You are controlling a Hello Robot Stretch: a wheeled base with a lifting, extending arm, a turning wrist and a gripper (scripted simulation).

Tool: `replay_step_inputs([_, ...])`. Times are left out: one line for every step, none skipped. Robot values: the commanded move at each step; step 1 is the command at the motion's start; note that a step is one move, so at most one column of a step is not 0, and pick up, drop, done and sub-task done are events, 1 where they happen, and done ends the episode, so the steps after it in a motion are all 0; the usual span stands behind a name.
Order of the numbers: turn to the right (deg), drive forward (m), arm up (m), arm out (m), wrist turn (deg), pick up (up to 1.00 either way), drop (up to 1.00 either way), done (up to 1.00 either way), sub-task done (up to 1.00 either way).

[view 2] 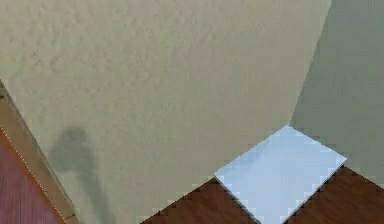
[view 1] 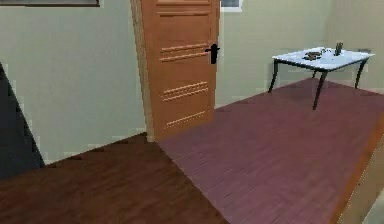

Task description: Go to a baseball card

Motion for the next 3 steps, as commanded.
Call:
replay_step_inputs([0.0, 0.5, 0.0, 0.0, 0.0, 0.0, 0.0, 0.0, 0.0])
replay_step_inputs([45.0, 0.0, 0.0, 0.0, 0.0, 0.0, 0.0, 0.0, 0.0])
replay_step_inputs([36.0, 0.0, 0.0, 0.0, 0.0, 0.0, 0.0, 0.0, 0.0])
